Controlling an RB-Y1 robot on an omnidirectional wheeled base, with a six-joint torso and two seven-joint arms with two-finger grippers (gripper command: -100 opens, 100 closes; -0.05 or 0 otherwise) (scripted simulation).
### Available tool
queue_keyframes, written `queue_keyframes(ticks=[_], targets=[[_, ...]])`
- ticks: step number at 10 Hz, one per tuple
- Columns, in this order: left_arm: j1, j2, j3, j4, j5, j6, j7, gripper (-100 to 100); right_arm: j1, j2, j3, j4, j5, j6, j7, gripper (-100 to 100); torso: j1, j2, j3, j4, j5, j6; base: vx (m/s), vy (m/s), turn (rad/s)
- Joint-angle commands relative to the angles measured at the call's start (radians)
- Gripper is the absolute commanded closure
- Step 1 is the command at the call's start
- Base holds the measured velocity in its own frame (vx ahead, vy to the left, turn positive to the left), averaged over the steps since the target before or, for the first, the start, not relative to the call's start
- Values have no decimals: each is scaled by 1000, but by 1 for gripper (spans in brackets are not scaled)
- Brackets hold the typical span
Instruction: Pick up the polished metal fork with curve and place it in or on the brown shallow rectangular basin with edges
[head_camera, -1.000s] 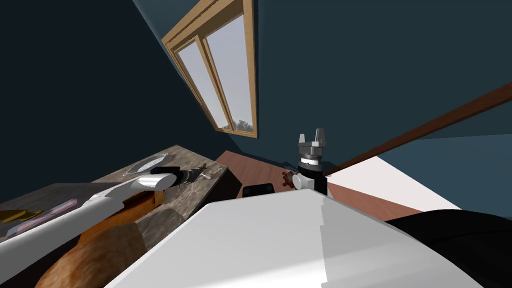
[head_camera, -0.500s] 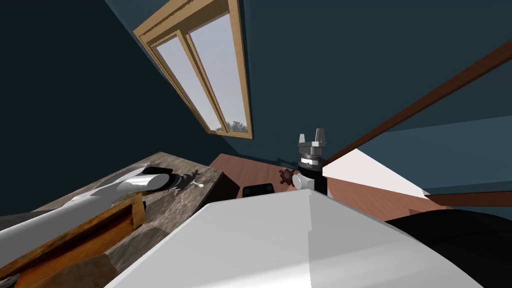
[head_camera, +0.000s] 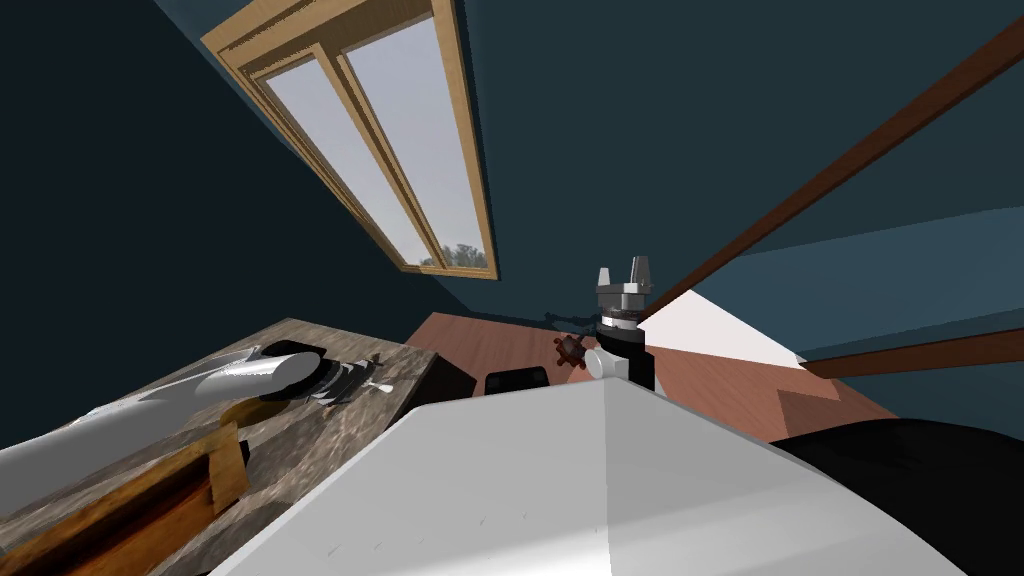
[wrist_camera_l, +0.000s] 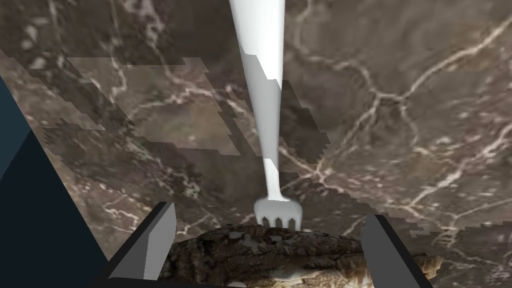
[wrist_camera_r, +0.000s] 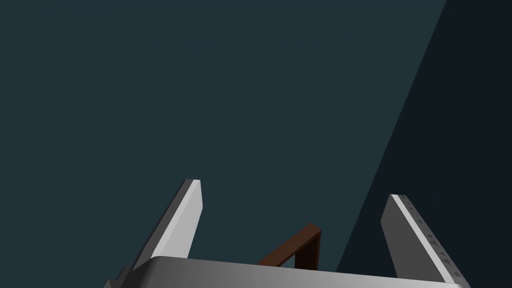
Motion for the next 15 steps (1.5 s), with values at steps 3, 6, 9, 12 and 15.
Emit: queue_keyframes(ticks=[3,6,9,12,15], targets=[[0,11,-16,15,22,12,-6,0,0,0,0,0,0,0,0,0,0,1,1,0,0,0,10,-2,-27],[11,-11,-13,62,47,-6,-100,-100,0,0,0,0,0,0,0,0,-1,-2,-1,0,0,-1,73,-34,120],[19,-25,-10,93,63,-17,-168,-100,0,0,0,0,0,0,0,0,-1,-4,-3,-1,0,0,85,-42,76],[31,-47,-7,140,88,-35,-257,-100,0,0,0,0,0,0,0,0,-2,-4,-2,-1,0,-1,90,-54,127],[38,-61,-4,171,105,-47,-327,-100,0,0,0,0,0,0,0,0,0,-3,-2,-1,0,-1,66,-30,87]])
